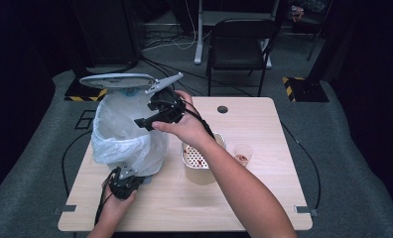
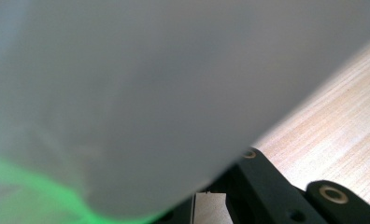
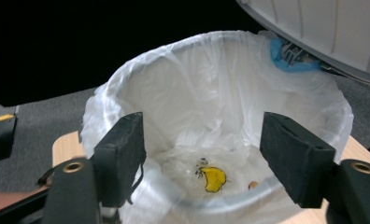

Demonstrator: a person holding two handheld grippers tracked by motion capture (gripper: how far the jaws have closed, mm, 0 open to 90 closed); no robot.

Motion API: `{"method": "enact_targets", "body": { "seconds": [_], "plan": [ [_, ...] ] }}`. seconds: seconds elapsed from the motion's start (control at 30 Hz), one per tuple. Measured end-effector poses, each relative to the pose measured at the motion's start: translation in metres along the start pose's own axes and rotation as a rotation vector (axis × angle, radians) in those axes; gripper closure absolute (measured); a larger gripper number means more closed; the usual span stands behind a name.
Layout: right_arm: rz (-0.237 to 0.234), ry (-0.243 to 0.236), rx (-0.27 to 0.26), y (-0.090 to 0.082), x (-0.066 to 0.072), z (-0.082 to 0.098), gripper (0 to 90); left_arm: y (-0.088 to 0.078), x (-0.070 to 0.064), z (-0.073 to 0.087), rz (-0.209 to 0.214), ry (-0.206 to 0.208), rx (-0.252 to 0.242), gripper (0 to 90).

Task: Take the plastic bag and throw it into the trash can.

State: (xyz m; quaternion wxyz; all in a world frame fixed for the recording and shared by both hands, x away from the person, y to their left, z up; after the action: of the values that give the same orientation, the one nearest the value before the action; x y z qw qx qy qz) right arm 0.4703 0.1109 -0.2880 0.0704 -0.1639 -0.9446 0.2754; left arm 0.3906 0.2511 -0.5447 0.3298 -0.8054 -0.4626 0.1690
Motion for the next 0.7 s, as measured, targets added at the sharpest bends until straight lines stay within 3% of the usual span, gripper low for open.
{"method": "enact_targets", "body": {
  "seconds": [0.03, 0.07, 0.1, 0.27, 0.3, 0.33, 0.4, 0.43, 0.67, 0.7],
  "plan": [
    [-0.002, 0.001, -0.007, -0.007, 0.001, 0.002, 33.5, 0.000, 0.000, 0.000, 0.000, 0.000, 0.001, 90.0],
    [-0.002, 0.001, -0.007, -0.007, 0.001, 0.002, 33.5, 0.001, -0.002, -0.001, 0.001, -0.032, -0.022, 90.0],
    [-0.002, -0.003, -0.010, -0.013, 0.001, 0.005, 36.0, 0.001, -0.001, 0.000, -0.009, -0.012, -0.011, 90.0],
    [0.000, -0.021, 0.002, -0.027, 0.002, 0.015, 41.1, 0.001, -0.002, -0.001, -0.004, -0.028, -0.016, 90.0],
    [0.005, -0.024, 0.008, -0.031, 0.002, 0.019, 41.6, 0.000, -0.001, 0.000, -0.003, -0.007, -0.008, 90.0],
    [0.006, -0.031, 0.012, -0.034, 0.003, 0.021, 42.5, 0.001, -0.002, -0.001, -0.007, -0.027, -0.020, 90.0],
    [0.010, -0.045, 0.006, -0.041, 0.006, 0.028, 44.1, 0.001, 0.001, -0.001, -0.010, 0.007, -0.011, 90.0],
    [0.010, -0.048, 0.002, -0.044, 0.006, 0.032, 45.0, 0.001, 0.000, -0.001, -0.009, -0.001, -0.013, 90.0],
    [0.031, -0.025, 0.013, -0.059, -0.001, 0.065, 48.4, 0.000, 0.000, 0.000, -0.011, 0.004, -0.004, 90.0],
    [0.033, -0.024, 0.013, -0.060, -0.001, 0.069, 48.7, 0.001, 0.000, 0.000, -0.015, -0.010, -0.004, 90.0]
  ]
}}
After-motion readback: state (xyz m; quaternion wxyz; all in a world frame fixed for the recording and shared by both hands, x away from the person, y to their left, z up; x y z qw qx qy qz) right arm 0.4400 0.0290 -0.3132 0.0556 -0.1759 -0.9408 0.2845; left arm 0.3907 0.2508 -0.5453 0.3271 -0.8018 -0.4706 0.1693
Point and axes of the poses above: each handheld gripper's, and its own axes: y roughly forward along the jaws, z roughly out of its underside, x roughly to its left, the point moved 5 cm from there along y, roughly forward along the jaws, and after that the axes turned 3 degrees about -z, right-handed, at the moved point
